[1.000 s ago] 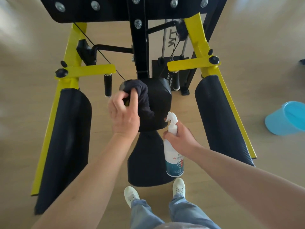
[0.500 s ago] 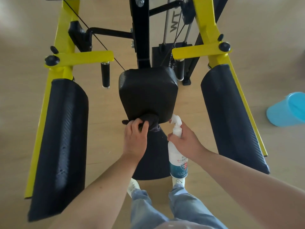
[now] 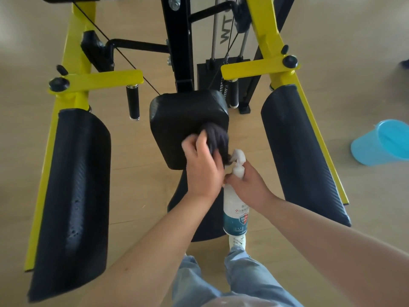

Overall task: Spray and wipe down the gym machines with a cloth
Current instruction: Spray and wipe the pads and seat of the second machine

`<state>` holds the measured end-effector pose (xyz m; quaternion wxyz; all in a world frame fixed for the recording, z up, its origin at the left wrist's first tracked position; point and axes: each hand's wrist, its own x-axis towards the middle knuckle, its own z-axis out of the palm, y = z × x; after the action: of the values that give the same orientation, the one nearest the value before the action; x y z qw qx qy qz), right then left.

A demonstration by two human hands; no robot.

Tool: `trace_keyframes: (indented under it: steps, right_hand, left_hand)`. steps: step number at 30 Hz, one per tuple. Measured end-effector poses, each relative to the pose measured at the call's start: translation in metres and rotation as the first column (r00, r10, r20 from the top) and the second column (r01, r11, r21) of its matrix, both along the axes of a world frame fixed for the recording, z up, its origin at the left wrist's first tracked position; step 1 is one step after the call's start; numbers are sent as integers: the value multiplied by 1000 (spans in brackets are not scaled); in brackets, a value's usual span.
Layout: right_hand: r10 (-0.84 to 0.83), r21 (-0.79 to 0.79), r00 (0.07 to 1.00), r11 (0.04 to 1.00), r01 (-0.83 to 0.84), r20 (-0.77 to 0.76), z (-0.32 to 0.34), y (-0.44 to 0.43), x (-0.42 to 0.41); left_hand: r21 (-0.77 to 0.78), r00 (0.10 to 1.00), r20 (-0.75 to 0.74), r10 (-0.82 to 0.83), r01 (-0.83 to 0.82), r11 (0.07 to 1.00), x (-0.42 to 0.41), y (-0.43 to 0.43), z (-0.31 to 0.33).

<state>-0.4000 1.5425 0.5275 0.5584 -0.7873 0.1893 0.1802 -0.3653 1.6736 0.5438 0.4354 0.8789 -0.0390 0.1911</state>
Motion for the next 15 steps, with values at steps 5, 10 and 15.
trace_keyframes:
  steps: [5,10,15]
  right_hand:
    - [2,-10,1000,1000,-2,19,12,-3,1]
    - [-30,-22,999,999,30,15,12,-10,-1]
    - [22,-44,1000,999,-23,-20,10,-22,-11]
  left_hand:
    - [276,951,303,-63,-24,961,35,-8,47]
    - [707,863,326,-385,48,706,33,16,-16]
    - [830,883,58,-466,217,514,22,43,-57]
